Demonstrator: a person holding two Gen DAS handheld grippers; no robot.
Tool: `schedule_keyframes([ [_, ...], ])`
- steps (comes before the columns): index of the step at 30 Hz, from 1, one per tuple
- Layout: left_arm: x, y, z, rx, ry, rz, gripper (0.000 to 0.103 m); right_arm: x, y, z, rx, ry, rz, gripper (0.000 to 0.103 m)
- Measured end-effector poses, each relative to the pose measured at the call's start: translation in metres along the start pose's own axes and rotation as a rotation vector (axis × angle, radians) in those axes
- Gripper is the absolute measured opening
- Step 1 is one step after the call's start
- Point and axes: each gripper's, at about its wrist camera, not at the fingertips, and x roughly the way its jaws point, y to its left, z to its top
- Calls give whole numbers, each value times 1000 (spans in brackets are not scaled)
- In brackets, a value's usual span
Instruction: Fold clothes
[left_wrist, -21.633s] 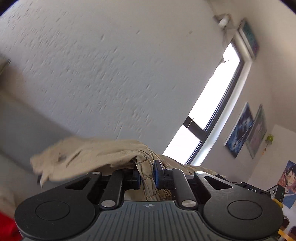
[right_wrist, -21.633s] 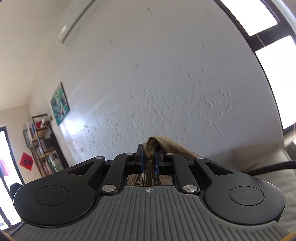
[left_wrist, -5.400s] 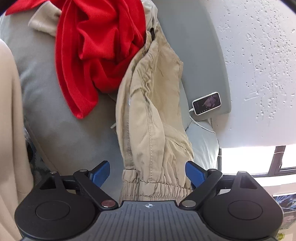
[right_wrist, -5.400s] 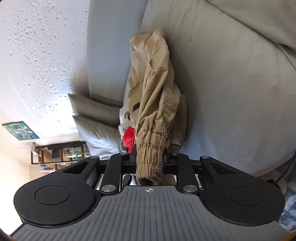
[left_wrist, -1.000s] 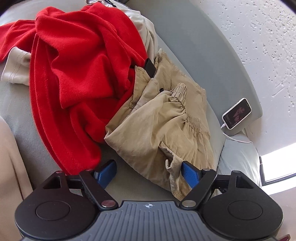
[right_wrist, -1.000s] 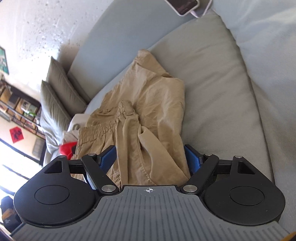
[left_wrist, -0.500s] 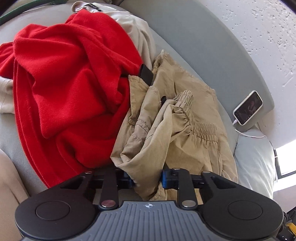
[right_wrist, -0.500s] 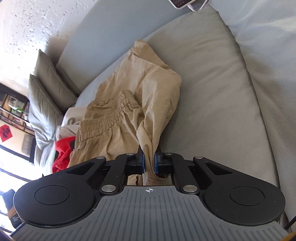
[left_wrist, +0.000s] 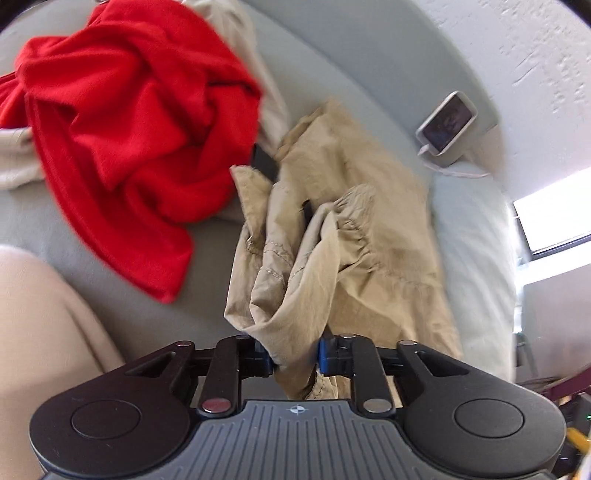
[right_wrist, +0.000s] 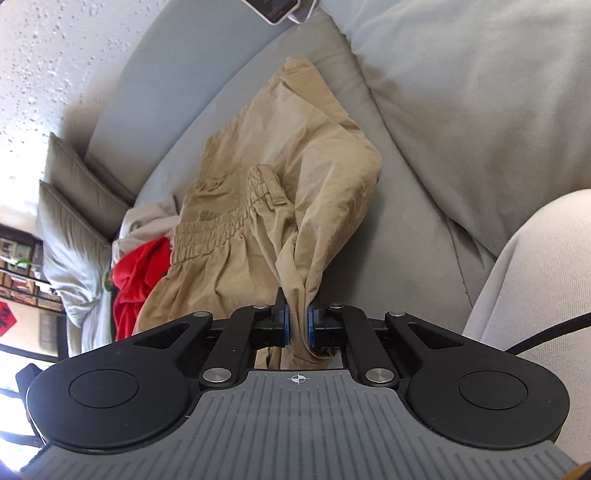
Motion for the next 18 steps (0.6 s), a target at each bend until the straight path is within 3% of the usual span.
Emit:
schedule_keyframes([
  [1,-1,-1,-3,18,-2,35,36,5,2,-1,-33,20,-30,27],
  [3,-16,-8,-8,80,-35,79,42,5,9,-3,-91,37,-100,43],
  [6,-43,-18,-15,180,-91,139,58,-22,20,-4,-146,-4,-127,57],
  [8,-59,-25,-19,242,-127,167,60,-44,27,-2,-179,-53,-123,68],
  [13,-68,-49,-7,336,-218,61,53,-84,44,8,-264,-133,-91,69],
  [17,-40,-72,7,410,-210,-36,29,-66,59,16,-339,-134,-66,64],
  [18,-30,-77,10,429,-201,-40,27,-58,63,17,-359,-134,-68,56],
])
